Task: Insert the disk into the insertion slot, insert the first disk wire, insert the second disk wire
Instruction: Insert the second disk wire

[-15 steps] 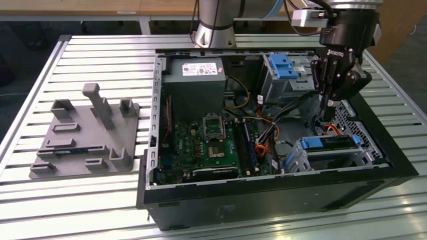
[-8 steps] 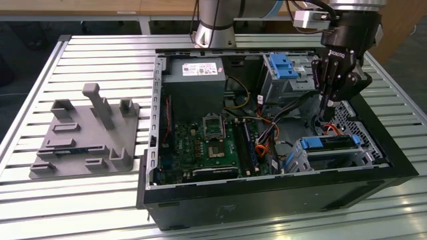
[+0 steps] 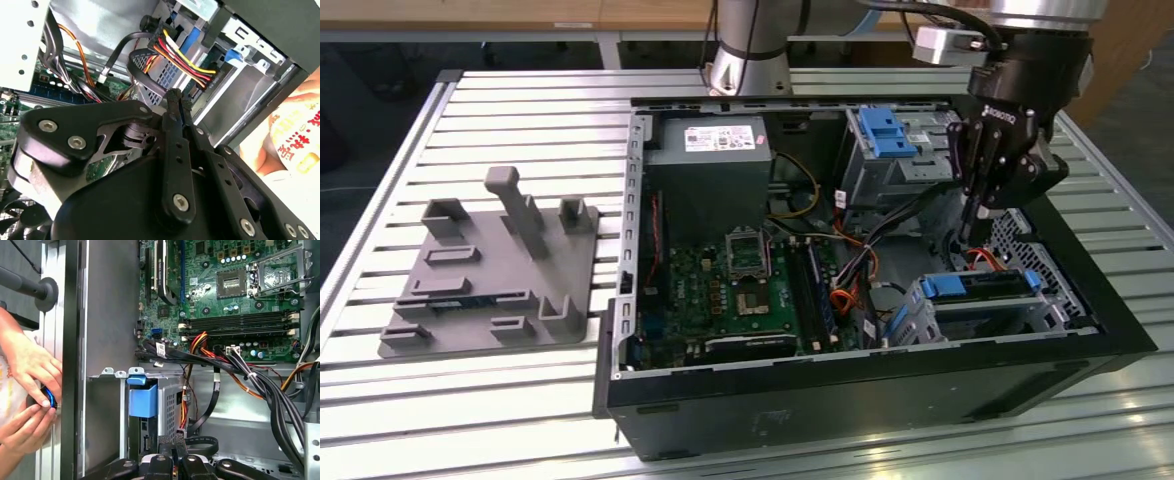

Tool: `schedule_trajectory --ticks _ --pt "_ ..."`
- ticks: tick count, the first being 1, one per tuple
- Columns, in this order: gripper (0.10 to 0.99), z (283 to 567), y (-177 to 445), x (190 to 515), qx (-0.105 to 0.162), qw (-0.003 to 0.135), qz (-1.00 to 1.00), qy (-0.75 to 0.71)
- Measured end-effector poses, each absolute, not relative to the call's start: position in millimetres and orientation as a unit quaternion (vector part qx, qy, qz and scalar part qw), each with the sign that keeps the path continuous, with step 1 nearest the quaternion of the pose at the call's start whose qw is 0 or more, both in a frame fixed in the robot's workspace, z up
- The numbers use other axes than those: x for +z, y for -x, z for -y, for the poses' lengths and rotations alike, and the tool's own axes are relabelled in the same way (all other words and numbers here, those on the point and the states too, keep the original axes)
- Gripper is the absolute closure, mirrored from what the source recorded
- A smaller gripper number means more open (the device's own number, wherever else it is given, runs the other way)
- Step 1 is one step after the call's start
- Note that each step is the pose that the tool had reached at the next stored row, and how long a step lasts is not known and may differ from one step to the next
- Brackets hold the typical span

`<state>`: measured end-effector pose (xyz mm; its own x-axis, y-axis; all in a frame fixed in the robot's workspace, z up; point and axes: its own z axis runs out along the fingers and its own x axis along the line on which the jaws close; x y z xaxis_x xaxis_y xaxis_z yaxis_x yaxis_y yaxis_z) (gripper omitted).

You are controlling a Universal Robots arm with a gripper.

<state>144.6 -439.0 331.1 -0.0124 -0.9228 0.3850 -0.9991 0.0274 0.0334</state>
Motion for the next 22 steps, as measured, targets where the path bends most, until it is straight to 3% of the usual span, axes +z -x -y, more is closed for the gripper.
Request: schedule_trajectory --ticks 22 --pt "0.937 471.7 -144.6 338.3 0.076 0.104 0.707 -0.695"
